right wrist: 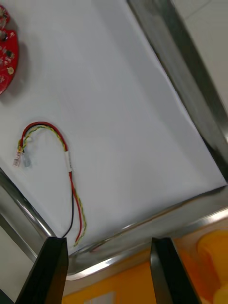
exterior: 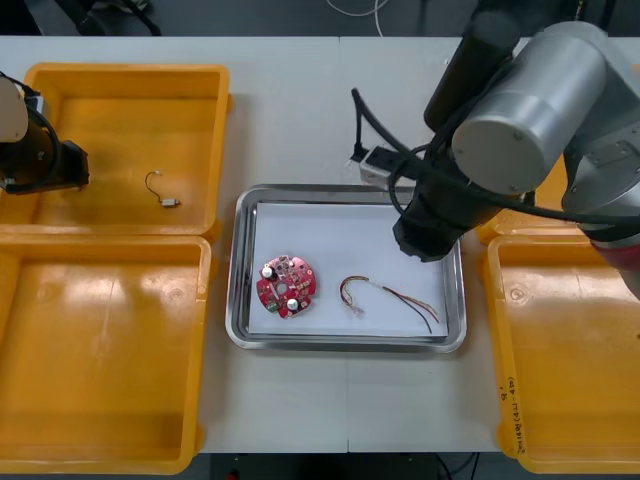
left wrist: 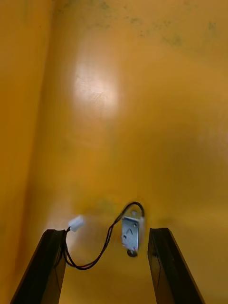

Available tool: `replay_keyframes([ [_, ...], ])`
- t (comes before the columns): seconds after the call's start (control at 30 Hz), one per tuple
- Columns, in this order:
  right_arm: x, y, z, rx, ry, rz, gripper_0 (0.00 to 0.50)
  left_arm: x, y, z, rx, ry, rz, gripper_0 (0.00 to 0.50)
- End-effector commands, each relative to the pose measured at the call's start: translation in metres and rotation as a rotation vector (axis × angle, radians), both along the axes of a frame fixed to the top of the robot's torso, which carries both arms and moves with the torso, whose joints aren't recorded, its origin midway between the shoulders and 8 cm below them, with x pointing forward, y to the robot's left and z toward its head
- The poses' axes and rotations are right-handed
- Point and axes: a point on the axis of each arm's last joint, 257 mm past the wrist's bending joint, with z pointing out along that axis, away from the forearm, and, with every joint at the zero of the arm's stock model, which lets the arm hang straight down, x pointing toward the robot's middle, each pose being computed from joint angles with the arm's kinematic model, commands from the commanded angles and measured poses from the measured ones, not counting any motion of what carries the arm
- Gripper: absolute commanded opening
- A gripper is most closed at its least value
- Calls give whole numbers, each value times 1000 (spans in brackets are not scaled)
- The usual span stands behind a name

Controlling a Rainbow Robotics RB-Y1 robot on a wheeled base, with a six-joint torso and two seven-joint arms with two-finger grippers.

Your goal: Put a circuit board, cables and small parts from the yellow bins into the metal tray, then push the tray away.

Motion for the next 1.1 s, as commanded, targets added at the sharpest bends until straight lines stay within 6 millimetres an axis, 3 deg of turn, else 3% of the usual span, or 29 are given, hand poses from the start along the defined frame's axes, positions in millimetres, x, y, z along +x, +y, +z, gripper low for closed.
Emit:
replay_keyframes([
  [0.03,23,-8,50,71,-86,-79,500,21,-12,21,88,-39,-125,500],
  [0.63,55,-58,100,236,-167,-457,500,25,-22,15,60,-51,-148,500],
  [1.1,88,-139,112,279,-177,-772,500,25,-27,12,57,-49,-161,500],
])
